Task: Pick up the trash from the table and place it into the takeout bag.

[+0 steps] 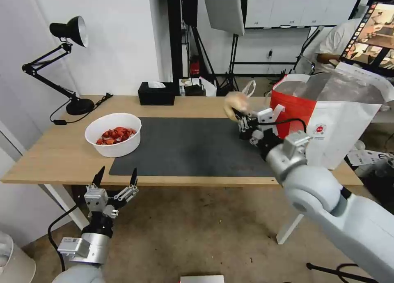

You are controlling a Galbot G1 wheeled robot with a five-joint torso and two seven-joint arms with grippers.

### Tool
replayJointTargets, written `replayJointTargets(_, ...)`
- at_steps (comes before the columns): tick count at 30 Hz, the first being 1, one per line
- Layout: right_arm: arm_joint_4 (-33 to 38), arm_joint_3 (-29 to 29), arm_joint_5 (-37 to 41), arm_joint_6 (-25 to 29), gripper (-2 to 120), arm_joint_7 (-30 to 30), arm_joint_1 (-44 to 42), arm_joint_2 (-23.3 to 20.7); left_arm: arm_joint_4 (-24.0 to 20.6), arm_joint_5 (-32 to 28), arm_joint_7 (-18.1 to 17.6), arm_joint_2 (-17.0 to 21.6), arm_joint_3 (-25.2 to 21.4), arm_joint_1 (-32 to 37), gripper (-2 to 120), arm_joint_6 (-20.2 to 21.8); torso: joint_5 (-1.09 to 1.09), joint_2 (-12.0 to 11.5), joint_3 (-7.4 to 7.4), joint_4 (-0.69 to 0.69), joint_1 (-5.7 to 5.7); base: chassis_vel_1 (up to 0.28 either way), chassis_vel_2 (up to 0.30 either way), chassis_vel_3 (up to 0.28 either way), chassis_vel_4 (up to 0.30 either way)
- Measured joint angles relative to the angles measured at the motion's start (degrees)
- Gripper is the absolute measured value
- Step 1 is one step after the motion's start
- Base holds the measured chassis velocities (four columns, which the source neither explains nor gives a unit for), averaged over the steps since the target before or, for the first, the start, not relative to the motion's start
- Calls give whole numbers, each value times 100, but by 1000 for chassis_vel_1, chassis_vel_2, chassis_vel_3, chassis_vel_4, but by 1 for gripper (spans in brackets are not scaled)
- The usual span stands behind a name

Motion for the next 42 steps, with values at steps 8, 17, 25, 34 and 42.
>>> replayJointTargets(8,-505,354,-256,182,2,819,586,187,-30,-4,-2,-11,-8,19,100,-8,-3,0,0,4,2,0,0,0,0)
replayJointTargets(17,-1474,655,76,-479,2,2449,1239,112,-54,16,11,-54,46,14,100,-17,1,-1,1,0,2,0,0,0,0)
replayJointTargets(25,-1956,542,657,-676,2,2558,1560,122,-74,16,15,-43,57,5,100,-20,-1,-1,1,0,2,0,0,0,0)
replayJointTargets(34,-2042,416,1095,-921,31,2543,1853,108,-101,3,15,-20,14,64,100,-25,-1,-1,1,1,2,0,0,0,0)
replayJointTargets(42,-1998,304,1291,-946,60,2628,2039,63,-86,-10,14,-18,14,49,100,-25,-2,-1,1,1,2,0,0,0,0)
